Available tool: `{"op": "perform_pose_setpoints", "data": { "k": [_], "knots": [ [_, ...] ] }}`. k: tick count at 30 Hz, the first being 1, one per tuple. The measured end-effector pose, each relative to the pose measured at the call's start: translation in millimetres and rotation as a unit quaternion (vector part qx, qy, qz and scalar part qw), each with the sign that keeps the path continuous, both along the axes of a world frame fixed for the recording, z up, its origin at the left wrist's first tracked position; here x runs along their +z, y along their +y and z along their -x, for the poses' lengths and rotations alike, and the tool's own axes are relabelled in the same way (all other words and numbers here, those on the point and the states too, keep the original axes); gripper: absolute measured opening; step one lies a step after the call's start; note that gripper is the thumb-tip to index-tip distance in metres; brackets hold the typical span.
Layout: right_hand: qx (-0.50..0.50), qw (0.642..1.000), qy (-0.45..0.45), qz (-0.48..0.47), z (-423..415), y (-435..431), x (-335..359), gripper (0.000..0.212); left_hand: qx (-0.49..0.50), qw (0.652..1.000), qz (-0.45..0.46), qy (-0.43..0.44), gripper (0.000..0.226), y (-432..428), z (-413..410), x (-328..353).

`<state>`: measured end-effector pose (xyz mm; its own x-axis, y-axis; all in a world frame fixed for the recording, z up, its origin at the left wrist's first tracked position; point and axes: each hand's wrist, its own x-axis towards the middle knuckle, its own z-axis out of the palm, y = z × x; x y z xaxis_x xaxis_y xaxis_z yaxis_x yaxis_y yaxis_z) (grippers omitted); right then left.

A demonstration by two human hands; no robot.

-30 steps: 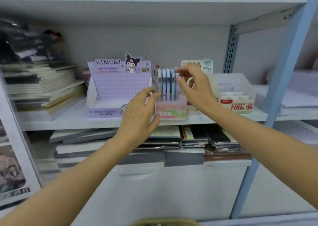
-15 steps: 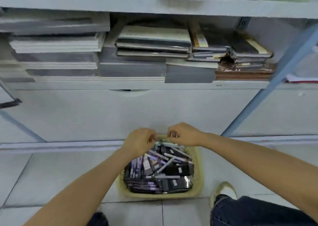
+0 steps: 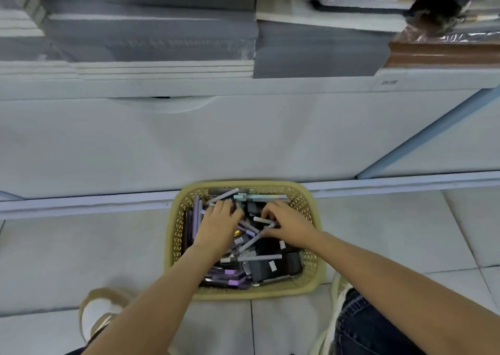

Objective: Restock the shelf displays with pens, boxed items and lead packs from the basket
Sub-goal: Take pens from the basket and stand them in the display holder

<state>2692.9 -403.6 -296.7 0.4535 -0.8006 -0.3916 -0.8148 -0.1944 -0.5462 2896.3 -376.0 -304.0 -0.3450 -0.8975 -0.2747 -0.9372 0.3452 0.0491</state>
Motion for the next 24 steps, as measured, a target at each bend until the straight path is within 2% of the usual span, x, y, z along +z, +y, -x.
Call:
{"op": "perform_pose_setpoints", "data": {
  "k": [3, 8, 10, 12, 14, 16, 18, 21, 24],
  "knots": [
    [0.028, 0.999, 0.0, 0.03, 2.8, 4.4, -4.4, 0.034, -0.054, 0.998, 0.022, -0.013, 0.03, -3.3, -2.2, -3.8],
    [0.03, 0.999, -0.026, 0.004, 6.9, 7.1, -5.9, 0.026, -0.125, 0.991, 0.038, -0.027, 0.024, -4.0, -8.2, 4.0],
    [0.037, 0.999, -0.023, 0.004, 8.8, 6.3, -5.3, 0.028, -0.135, 0.99, 0.027, 0.006, 0.024, -6.1, -11.5, 8.8],
    [0.035, 0.999, -0.025, 0.002, 10.6, 6.2, -4.0, 0.03, -0.13, 0.988, 0.016, 0.078, 0.017, -9.1, -9.7, 22.6],
    [0.037, 0.999, -0.027, 0.006, 11.5, 7.1, -3.1, 0.028, -0.085, 0.982, 0.048, 0.16, 0.007, -10.7, -3.0, 37.8],
    [0.054, 0.998, -0.015, 0.012, 12.0, 9.1, -2.5, 0.027, 0.009, 0.986, -0.016, 0.167, 0.015, -12.3, 2.1, 48.5],
    [0.074, 0.997, 0.002, 0.021, 11.9, 10.7, -2.7, 0.027, 0.064, 0.981, -0.09, 0.158, 0.016, -8.7, 1.8, 45.5],
    [0.093, 0.995, 0.016, 0.024, 12.9, 12.9, -4.7, 0.024, 0.121, 0.941, -0.179, 0.26, 0.017, 4.5, -4.9, 37.5],
    [0.085, 0.996, 0.014, 0.019, 15.3, 17.4, -5.7, 0.021, 0.171, 0.917, -0.212, 0.292, 0.023, 21.1, -8.9, 29.9]
  ]
}}
